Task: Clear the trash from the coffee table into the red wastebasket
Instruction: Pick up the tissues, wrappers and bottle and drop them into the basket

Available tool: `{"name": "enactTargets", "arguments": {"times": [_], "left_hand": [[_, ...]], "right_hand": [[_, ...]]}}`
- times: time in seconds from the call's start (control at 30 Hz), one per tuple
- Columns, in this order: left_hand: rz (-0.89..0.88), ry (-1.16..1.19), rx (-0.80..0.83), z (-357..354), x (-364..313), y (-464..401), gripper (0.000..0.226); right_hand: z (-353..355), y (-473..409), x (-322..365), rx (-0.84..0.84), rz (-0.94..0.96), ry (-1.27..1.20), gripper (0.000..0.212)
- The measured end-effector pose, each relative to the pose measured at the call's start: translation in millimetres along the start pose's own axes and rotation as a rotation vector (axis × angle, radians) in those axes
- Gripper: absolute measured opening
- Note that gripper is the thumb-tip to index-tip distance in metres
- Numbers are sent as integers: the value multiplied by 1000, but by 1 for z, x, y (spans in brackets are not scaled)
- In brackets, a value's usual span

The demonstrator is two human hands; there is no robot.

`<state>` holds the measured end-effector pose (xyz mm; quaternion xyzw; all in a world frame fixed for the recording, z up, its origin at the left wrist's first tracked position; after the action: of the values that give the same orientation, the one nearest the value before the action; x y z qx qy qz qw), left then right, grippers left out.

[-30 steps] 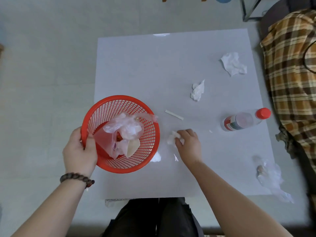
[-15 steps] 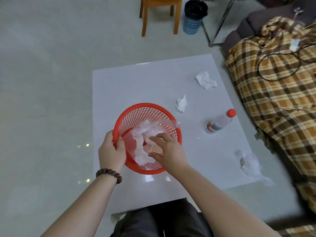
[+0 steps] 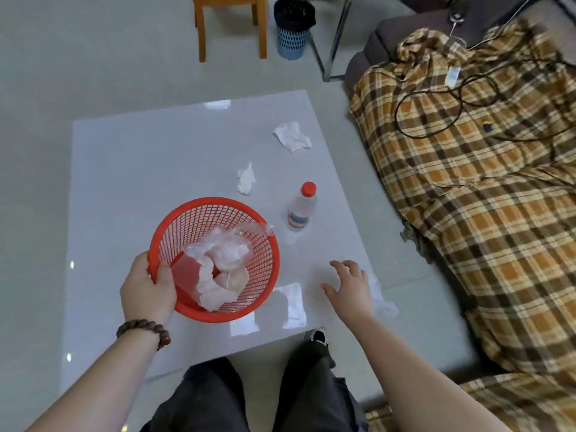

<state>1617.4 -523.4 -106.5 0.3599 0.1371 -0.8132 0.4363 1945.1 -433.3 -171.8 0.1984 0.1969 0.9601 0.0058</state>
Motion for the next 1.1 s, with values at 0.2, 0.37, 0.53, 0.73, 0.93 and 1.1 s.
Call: {"name": "enactTargets", "arguments": {"times": [0.2,0.37,0.53,0.73,0.93,1.1], "left_hand": [[95,-30,-64,-48,-16,65,20],[123,-64,-110,-66,-19,89,22],[140,-93,-146,-67,-20,88,22],[188,-88,-219,-65,-26,90,23],[192,-26,-298,-50,-38,88,22],[209,31,-319,-38,-43,87,22]], "right_hand": [[7,-45,-97,129,-42,90,69],[-10,-75,-127,271,-30,126,71],[-29,-87,-130,322,-23,106,55],[-15,-84,-101,266,48,-42,30],[45,-59,-8,97,350,-323,25],[84,-31,80,38,566,-458,22]]}}
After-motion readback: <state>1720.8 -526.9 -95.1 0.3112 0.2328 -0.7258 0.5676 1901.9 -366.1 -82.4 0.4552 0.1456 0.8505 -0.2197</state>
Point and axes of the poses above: each hand's wrist, its own y-axis away from the middle knuckle, its own z-axis out of the back of the hand, x = y × z, the point moved 2 cm from there along -y, towards the middle knuckle, and after that the axes turned 3 degrees about -x, right-handed, at the moved point
